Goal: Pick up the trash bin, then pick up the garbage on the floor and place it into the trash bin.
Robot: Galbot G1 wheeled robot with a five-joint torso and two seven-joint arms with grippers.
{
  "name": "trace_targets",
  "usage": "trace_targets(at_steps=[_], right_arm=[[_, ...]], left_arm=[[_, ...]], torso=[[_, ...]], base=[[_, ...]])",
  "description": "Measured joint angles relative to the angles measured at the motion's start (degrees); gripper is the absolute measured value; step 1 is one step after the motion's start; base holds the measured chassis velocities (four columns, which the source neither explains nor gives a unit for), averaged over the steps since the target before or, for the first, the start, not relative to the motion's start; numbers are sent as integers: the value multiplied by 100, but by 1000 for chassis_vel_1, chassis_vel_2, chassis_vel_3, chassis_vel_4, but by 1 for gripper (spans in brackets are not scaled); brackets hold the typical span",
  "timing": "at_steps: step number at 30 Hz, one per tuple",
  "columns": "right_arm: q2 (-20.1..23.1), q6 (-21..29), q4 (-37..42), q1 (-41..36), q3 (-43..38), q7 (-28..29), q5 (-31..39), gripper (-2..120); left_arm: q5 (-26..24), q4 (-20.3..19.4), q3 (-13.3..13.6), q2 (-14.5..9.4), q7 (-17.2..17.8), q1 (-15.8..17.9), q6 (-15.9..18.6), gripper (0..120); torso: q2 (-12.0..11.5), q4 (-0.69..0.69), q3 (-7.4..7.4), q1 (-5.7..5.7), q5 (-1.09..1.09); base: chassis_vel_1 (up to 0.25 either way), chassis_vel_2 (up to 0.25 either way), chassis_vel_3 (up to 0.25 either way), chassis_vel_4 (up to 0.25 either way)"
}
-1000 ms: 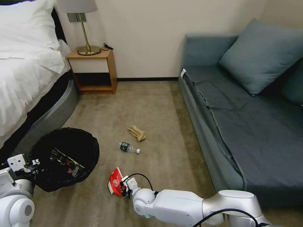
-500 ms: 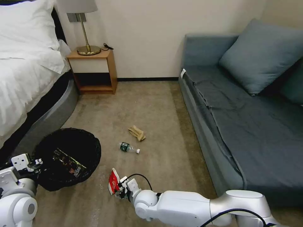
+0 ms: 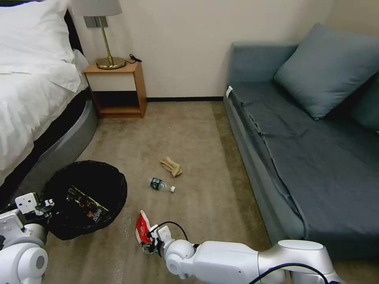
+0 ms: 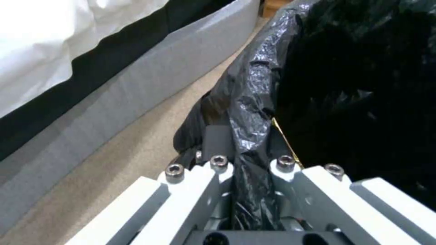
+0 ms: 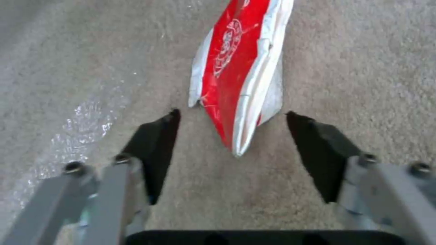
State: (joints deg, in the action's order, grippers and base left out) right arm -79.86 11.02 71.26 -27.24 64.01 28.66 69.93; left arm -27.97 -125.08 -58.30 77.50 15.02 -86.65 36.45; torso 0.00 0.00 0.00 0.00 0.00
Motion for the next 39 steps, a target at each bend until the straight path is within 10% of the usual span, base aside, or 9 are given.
trace_targets(at_steps=[17, 31, 39], right_arm=[[6, -115, -98, 1, 2, -90, -306, 0], [213, -148, 236, 81, -20, -87, -507, 0], [1425, 295, 1069, 473, -736, 419, -1255, 0]], left_arm=[[63, -5, -41, 45, 0, -9, -24, 4], [72, -23, -55, 58, -1, -21, -24, 4], [90, 98, -136, -47, -18, 47, -30, 4]], torso=[[0, 0, 0, 0, 0], [0, 0, 0, 0, 0], [0, 0, 0, 0, 2]], base=[[0, 0, 0, 0], [0, 0, 0, 0], [0, 0, 0, 0]])
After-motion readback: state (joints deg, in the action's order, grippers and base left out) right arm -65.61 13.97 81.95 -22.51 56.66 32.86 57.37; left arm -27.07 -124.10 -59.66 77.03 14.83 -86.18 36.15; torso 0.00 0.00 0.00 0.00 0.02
